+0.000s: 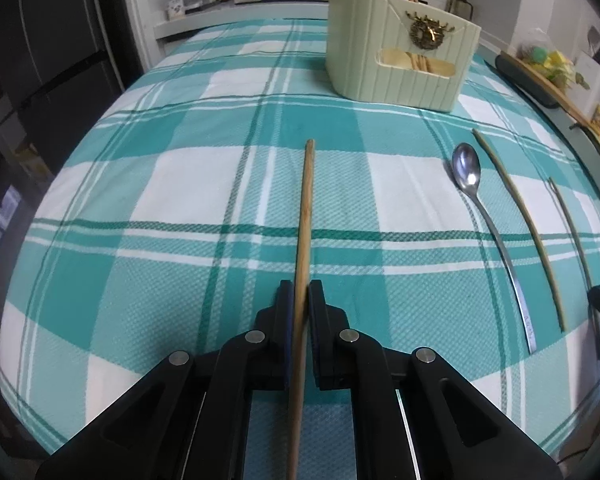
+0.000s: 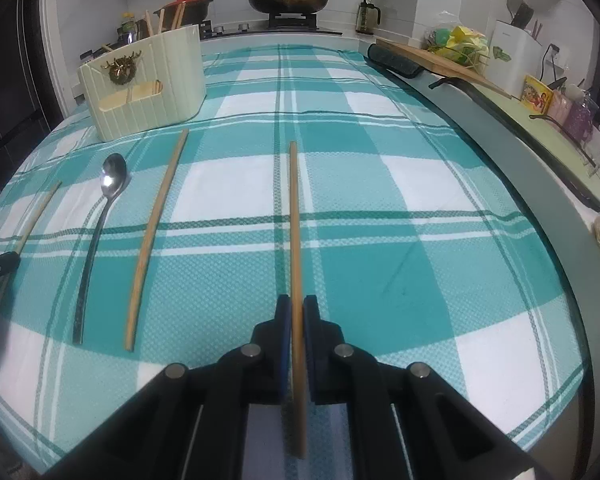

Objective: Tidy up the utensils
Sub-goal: 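Open both tools and reposition them around the chopsticks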

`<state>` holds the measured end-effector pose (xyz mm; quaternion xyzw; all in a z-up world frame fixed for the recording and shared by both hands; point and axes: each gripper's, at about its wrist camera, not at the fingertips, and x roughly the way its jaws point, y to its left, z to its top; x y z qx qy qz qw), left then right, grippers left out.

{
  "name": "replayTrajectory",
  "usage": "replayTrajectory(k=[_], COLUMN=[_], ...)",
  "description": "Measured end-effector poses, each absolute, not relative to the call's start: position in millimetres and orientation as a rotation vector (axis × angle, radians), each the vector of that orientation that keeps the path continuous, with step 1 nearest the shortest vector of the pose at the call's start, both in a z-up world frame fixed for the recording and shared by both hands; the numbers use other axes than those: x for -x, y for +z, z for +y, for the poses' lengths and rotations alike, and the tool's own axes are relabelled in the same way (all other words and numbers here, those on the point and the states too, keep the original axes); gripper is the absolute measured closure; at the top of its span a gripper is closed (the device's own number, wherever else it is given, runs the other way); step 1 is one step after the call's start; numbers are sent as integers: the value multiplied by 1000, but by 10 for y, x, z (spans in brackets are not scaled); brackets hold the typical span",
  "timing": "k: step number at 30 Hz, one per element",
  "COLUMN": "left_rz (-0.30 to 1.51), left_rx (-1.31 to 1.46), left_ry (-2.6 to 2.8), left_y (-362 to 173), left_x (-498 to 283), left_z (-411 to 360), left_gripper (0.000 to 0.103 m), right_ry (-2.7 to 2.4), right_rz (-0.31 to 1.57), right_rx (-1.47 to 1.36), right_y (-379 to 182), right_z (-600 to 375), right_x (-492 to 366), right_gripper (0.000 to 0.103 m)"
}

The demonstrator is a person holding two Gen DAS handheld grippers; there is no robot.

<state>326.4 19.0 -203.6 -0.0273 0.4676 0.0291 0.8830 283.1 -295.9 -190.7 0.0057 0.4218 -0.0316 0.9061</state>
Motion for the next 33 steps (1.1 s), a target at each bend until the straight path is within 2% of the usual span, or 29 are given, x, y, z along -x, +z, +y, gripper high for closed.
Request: replayTrajectory(k=[1,3,4,5,7,11,15,29,33], left_rz=[972,961,950,940,940,959,963,963,997], left_rx=[72,86,85,80,73,59,15,4,-3], left_ry=[46,37,45,50,47,50,50,15,-23], left_y=[-2034,-2027,-2017,-2011,-2021,-2088,-2116,-2152,-2130], left_x=[-3234,-3171,-3142,-3114,-3094,-3095,-3086,-3076,-3095], left_z=[216,245,256,264,278,284,220,273,285], left_gripper=[88,51,45,41,41,36,24,10,12], right_ry=[-68,-64,-58,-53,-57,-62,-58,-51,-48], right_rz=[870,863,857,852,845,833,839,867,883], right_rx=[-16,-40,-53,-62,-59,-40,-52,-62,-57], right_y=[-1906,-1909,-1910,-1912,-1917,-1937,-1941,-1940,-1933], right_z=[-2970,-2986,-2994,-2992,-2979,-2965,-2982,-2982,-2982], right_x=[-2800,-2752,-2735,-2723,-2696,-2663,-2665,-2699,-2719], right_gripper=[96,93,85,72,60,60,60,57,57])
